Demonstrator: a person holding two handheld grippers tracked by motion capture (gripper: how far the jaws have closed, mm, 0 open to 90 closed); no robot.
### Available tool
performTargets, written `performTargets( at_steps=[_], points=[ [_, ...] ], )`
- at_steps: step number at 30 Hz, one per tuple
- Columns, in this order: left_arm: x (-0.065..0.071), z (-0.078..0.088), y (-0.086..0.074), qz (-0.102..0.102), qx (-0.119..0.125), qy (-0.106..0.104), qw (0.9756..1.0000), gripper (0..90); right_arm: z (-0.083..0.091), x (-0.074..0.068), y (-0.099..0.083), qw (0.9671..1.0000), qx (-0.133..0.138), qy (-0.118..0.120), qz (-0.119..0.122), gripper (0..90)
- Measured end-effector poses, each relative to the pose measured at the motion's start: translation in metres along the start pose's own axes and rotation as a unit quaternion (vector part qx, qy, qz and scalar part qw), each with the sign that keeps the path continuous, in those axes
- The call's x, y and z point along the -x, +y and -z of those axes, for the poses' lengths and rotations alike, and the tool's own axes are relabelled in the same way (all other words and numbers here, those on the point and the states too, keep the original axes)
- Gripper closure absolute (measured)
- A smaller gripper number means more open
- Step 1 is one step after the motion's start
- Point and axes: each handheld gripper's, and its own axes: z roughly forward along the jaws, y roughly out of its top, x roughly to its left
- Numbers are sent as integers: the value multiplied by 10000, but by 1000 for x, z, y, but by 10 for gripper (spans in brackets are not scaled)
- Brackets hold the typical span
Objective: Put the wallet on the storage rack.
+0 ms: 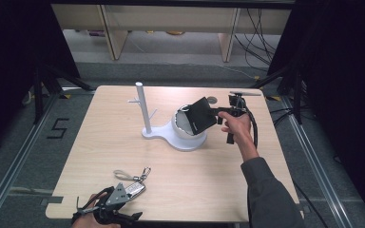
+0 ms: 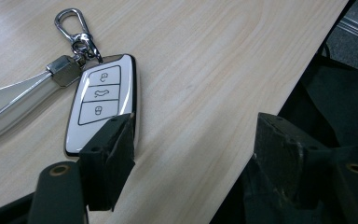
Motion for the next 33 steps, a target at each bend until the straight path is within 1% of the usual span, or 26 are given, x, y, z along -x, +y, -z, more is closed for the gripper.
performTargets(
  at_steps=[1, 2, 5, 6, 7, 8, 9, 11, 13, 14, 15, 16, 17, 18, 19, 20, 21, 23, 24, 25, 26, 27, 30, 31, 32, 33],
  points=[
    [0, 0, 0, 0, 0, 0, 10000, 284, 3, 4, 2, 9996, 63, -60, 283, 463],
    [0, 0, 0, 62, -37, 28, 10000, 284, 6, 5, 3, 9993, 117, -71, 349, 460],
    [0, 1, 0, 47, 4, 50, 10000, 284, 14, 5, 5, 9995, 137, -25, 296, 445],
    [-2, 2, 1, -11, 8, 58, 10000, 284, 23, 6, 6, 9993, 192, 37, 329, 442],
    [-1, 2, 1, 22, 46, 33, 10000, 284, 28, 2, 6, 9999, 114, 32, 113, 441],
    [-1, 2, 1, 14, 44, 29, 10000, 284, 32, 6, 7, 9986, 214, 11, 480, 441],
    [-1, 2, 1, 14, 44, 29, 10000, 284, 32, 6, 7, 9986, 214, 11, 480, 441],
    [-2, 2, 1, 25, 51, 40, 10000, 284, 41, 3, 4, 9994, 146, 79, 314, 440],
    [-2, 2, 1, 22, 52, 40, 10000, 284, 44, 8, 1, 9980, 194, 52, 600, 441],
    [-2, 2, 1, 25, 40, 43, 10000, 284, 46, 6, -1, 9993, 101, 64, 347, 440],
    [-2, 2, 1, 25, 40, 43, 10000, 284, 46, 6, -1, 9993, 101, 64, 347, 440],
    [-1, 2, 1, 25, 45, 45, 10000, 284, 48, 9, -2, 9984, 131, 72, 550, 439],
    [-2, 2, 1, 25, 48, 46, 10000, 284, 49, 11, -4, 9982, 137, 78, 573, 439],
    [-2, 2, 1, 32, 28, 86, 10000, 284, 52, 11, -8, 9993, 79, 154, 336, 437],
    [-3, 2, 1, 1, 14, 100, 9999, 284, 53, 12, -10, 9993, 71, 184, 311, 437],
    [-3, 3, 1, 40, 19, 95, 9999, 284, 52, 16, -12, 9984, 133, 153, 520, 435],
    [-3, 3, 1, 40, 19, 95, 9999, 284, 53, 14, -15, 9994, 6, 185, 278, 432],
    [-3, 3, 1, 33, 26, 108, 9999, 284, 54, 16, -18, 9994, -5, 204, 284, 431],
    [-3, 3, 1, 34, 28, 111, 9999, 284, 56, 21, -22, 9985, 29, 236, 486, 429],
    [-4, 3, 1, 34, 30, 111, 9999, 284, 56, 21, -22, 9985, 29, 236, 486, 429],
    [-3, 3, 1, 44, 32, 110, 9999, 284, 58, 20, -25, 9991, -31, 260, 343, 425],
    [-3, 3, 1, 45, 37, 107, 9999, 284, 58, 22, -27, 9986, 4, 262, 459, 423],
    [-3, 4, 1, 43, 37, 120, 9999, 284, 63, 24, -34, 9980, -32, 292, 565, 417],
    [-3, 3, 1, 132, 40, 119, 9998, 284, 64, 25, -36, 9972, -16, 270, 694, 415],
    [-2, 3, 1, 156, 73, 106, 9998, 284, 68, 22, -43, 9986, -138, 330, 402, 415],
    [-2, 3, 1, 156, 73, 106, 9998, 284, 68, 22, -43, 9986, -138, 330, 402, 415]
  ],
)
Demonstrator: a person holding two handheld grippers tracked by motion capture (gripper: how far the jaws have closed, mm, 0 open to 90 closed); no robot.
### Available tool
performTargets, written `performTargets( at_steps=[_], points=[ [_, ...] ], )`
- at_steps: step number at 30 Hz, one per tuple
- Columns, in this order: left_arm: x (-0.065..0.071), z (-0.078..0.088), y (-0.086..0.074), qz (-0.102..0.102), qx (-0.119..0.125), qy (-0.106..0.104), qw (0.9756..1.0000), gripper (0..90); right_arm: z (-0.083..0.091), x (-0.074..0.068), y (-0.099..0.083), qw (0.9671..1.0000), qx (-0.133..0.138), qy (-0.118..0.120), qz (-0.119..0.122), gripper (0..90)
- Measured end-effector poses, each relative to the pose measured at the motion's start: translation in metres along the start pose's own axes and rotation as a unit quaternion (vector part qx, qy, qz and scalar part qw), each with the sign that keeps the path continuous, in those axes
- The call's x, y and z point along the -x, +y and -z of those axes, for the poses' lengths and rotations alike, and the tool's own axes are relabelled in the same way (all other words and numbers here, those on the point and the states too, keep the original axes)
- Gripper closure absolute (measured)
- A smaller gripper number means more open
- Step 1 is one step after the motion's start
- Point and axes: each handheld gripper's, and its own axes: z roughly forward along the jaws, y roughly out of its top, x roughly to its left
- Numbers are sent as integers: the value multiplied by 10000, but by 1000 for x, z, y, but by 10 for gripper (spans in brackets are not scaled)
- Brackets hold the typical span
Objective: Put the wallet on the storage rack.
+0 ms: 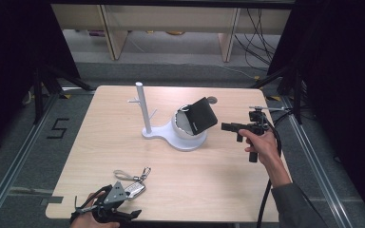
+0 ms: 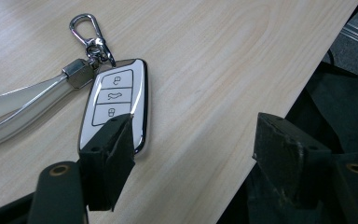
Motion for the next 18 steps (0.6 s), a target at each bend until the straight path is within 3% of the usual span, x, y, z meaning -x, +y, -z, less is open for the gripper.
performTargets(
  at_steps=[1, 3, 8, 9, 13, 18],
  points=[
    [-1, 0, 0, -82, -21, 28, 10000, 284, 1, 3, -5, 9997, 60, 33, 225, 416],
    [-2, 0, 0, -77, 8, 18, 10000, 284, 2, 5, -11, 9994, 79, 39, 332, 416],
    [-1, 0, 0, -12, 73, -15, 10000, 284, 4, 5, -22, 9996, -66, 32, 263, 408],
    [-2, 0, 0, 27, 27, 25, 10000, 284, 4, 7, -27, 9991, -12, 19, 416, 405],
    [-2, 1, -1, 43, 74, -29, 10000, 283, 5, 8, -33, 9987, -23, 79, 506, 402],
    [-3, 2, -1, 41, 57, 38, 10000, 282, 3, 9, -48, 9990, -52, 175, 411, 400]
  ],
)
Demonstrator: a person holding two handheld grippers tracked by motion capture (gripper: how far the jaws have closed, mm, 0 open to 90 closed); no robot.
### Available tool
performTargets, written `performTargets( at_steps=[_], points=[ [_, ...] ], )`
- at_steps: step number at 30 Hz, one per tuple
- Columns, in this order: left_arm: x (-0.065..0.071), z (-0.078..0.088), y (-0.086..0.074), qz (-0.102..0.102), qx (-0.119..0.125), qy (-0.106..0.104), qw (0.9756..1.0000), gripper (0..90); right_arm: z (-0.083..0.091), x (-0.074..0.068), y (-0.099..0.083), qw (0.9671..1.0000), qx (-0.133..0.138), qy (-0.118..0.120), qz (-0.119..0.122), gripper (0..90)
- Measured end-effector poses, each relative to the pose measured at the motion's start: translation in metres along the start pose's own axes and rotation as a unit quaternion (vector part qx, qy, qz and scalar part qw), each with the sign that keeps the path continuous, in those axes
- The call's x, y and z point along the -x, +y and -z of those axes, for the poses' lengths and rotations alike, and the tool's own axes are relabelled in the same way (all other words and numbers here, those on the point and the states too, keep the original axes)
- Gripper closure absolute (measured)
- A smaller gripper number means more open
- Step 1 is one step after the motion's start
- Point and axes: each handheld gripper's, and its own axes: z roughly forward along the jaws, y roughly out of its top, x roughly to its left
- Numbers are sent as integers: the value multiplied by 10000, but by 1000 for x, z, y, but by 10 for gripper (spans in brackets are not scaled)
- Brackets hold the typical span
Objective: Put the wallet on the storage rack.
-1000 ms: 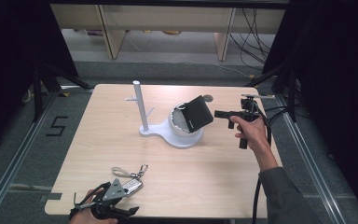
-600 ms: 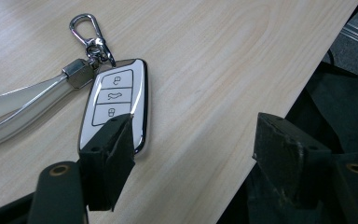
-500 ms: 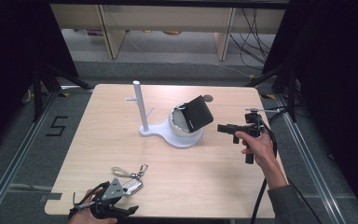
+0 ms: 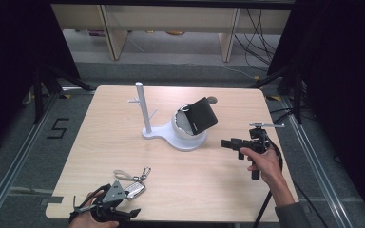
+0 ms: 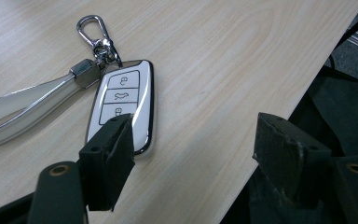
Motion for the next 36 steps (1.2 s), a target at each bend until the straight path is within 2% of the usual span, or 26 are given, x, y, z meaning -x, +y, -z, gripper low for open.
performTargets(
  at_steps=[1, 2, 6, 7, 10, 11, 14, 20, 21, 23, 26, 27, 28, 31, 32, 34, 35, 36],
  points=[
    [0, 0, 0, -11, -1, 3, 10000, 282, -2, 1, -3, 10000, -15, -76, 26, 400],
    [1, 0, 0, 99, 35, -27, 9999, 282, -2, 2, -5, 10000, -43, -35, 18, 398],
    [-1, 1, 0, 27, 2, 4, 10000, 280, -6, 3, -14, 9999, -80, -143, 11, 391],
    [-2, 1, 0, 44, 24, 1, 10000, 271, -7, 5, -17, 9996, -69, -154, 234, 379],
    [-1, 1, 0, 90, 77, -42, 9999, 254, -9, 4, -23, 9990, -119, -281, 323, 365],
    [-1, 1, 0, 153, 82, -42, 9998, 253, -8, 3, -25, 9992, -132, -208, 309, 363],
    [-2, 2, 1, 97, 60, -3, 9999, 252, -10, 2, -29, 9988, -126, -268, 379, 358],
    [-3, 3, 1, 78, 86, -36, 9999, 251, -15, -6, -42, 9979, -325, -231, 507, 333],
    [-3, 4, 1, 136, 84, -14, 9999, 251, -16, -8, -44, 9977, -368, -199, 529, 330],
    [-5, 5, 1, 59, 62, 30, 10000, 251, -19, -12, -49, 9965, -441, -297, 646, 319],
    [-5, 5, 1, 157, 116, 17, 9998, 251, -21, -14, -53, 9960, -512, -302, 672, 315],
    [-6, 6, 2, 63, 78, 46, 9999, 251, -22, -15, -56, 9956, -565, -240, 707, 312],
    [-6, 6, 2, 142, 112, 18, 9998, 251, -23, -16, -58, 9948, -588, -311, 766, 308],
    [-8, 6, 2, 157, 110, 75, 9998, 251, -24, -18, -62, 9938, -657, -347, 828, 292],
    [-8, 6, 2, 204, 120, 74, 9997, 251, -24, -19, -64, 9936, -676, -320, 849, 292],
    [-10, 6, 2, 145, 101, 116, 9998, 251, -24, -21, -69, 9933, -729, -245, 862, 289],
    [-10, 6, 2, 240, 134, 108, 9996, 251, -24, -23, -73, 9926, -795, -236, 890, 279],
    [-10, 6, 2, 240, 134, 108, 9996, 251, -24, -23, -73, 9926, -795, -236, 890, 279]
  ],
)
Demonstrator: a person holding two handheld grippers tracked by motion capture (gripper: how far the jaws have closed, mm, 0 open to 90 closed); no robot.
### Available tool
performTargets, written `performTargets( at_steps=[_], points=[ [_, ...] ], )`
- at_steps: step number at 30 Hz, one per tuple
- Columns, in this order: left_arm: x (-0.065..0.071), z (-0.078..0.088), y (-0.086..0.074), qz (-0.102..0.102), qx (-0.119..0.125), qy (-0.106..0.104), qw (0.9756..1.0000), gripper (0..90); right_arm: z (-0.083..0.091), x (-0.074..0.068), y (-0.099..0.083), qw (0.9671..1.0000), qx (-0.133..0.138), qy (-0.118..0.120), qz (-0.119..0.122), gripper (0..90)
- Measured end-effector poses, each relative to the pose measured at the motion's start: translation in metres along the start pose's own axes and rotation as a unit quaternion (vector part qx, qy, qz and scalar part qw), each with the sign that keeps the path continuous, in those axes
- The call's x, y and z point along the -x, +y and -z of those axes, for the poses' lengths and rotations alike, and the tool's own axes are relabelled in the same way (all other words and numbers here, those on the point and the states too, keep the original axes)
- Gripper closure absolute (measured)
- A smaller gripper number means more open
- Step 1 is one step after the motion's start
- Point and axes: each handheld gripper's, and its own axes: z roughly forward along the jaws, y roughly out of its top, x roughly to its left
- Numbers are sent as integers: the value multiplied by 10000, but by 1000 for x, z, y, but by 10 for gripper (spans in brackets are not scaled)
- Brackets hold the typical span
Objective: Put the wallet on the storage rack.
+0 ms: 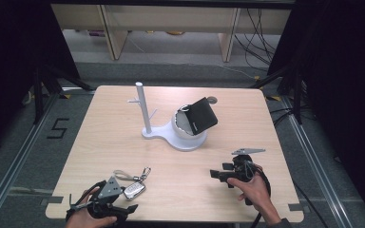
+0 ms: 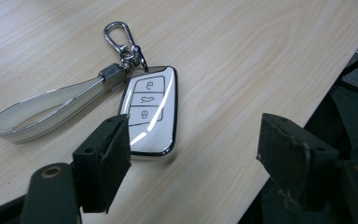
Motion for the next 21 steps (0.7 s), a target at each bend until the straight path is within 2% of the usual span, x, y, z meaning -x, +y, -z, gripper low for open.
performTargets(
  at_steps=[4, 5, 8, 10, 11, 14, 16, 21],
  points=[
    [-2, -1, 1, 32, 32, 65, 10000, 250, 0, -5, -7, 10000, -66, -24, 71, 278],
    [-4, -1, 2, 8, 20, 71, 10000, 249, 1, -8, -10, 9999, -83, -82, 119, 277],
    [-6, -1, 4, -48, -27, 145, 9999, 249, 2, -10, -12, 9998, -76, -31, 153, 278],
    [-8, -2, 8, 23, 48, 190, 9998, 249, 3, -12, -14, 9998, -71, -12, 160, 278],
    [-11, -2, 13, -26, 19, 229, 9997, 249, 4, -13, -17, 9998, -77, -5, 204, 278],
    [-13, -7, 20, -4, 62, 169, 9998, 249, 6, -15, -20, 9998, -104, -17, 194, 278],
    [-14, -10, 22, -8, 44, 203, 9998, 249, 7, -16, -21, 9997, -104, -70, 226, 278],
    [-21, -22, 32, -2, -51, 203, 9998, 249, 9, -17, -27, 9997, -117, 9, 209, 278]
  ],
)
